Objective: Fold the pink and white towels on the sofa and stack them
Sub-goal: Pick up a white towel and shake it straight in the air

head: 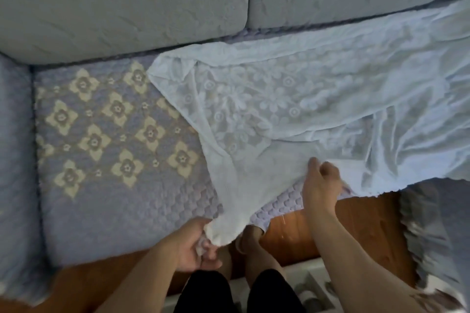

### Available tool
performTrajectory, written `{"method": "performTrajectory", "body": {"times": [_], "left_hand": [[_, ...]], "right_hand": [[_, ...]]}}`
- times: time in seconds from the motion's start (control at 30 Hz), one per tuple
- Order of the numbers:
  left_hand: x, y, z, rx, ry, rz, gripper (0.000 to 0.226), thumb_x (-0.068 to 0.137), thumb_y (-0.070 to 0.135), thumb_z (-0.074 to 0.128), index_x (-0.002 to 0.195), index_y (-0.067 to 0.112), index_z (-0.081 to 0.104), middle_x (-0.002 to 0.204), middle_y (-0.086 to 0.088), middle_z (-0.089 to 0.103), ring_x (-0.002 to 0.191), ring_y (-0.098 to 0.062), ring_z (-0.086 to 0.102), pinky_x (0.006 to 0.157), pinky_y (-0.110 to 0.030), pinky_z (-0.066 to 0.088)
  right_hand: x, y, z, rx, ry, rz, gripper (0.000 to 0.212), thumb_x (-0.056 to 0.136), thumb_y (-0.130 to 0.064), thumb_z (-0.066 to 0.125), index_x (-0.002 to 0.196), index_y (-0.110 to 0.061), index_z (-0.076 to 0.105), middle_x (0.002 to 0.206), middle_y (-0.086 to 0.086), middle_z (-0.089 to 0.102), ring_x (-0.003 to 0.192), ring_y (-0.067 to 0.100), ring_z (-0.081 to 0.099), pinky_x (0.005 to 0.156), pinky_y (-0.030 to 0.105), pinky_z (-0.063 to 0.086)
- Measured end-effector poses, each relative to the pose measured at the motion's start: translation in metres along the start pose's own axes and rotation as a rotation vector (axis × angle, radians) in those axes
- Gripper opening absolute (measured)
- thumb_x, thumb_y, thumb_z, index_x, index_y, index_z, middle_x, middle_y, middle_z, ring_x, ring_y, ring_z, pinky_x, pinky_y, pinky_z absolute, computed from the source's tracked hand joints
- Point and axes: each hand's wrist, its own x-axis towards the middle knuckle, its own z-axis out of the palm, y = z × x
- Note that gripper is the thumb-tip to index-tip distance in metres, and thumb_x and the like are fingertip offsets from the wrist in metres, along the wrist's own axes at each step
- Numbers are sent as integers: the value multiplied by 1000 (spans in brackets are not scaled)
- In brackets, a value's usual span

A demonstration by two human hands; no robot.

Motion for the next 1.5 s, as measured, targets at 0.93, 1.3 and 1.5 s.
{"method": "performTrajectory", "body": {"times": [0.93, 1.3, 1.5], "left_hand": [[-8, 332, -170, 2482, 883, 952, 69, 92, 34, 65, 153, 28, 34, 157, -8, 34, 137, -30, 37, 111, -43, 31], [-94, 356, -202, 2877, 710, 1158, 29, 68, 16, 85, 93, 14, 72, 95, -15, 61, 78, -35, 63, 62, -42, 54], [-127, 343, -249, 2926, 839, 906, 44, 56, 0, 88, 95, 7, 71, 102, -20, 61, 89, -39, 62, 61, -47, 56]], "right_hand": [[-179, 111, 189, -559, 49, -160, 31, 78, -18, 69, 68, -21, 40, 68, -8, 47, 64, 20, 47, 64, 36, 41], [-299, 119, 179, -420, 117, -108, 38, 65, -7, 79, 82, -28, 53, 83, -9, 50, 59, 23, 56, 48, 32, 42], [-361, 101, 253, -545, -421, -242, 28, 76, -35, 74, 100, -41, 60, 92, -21, 58, 75, -1, 65, 62, 15, 49]]}}
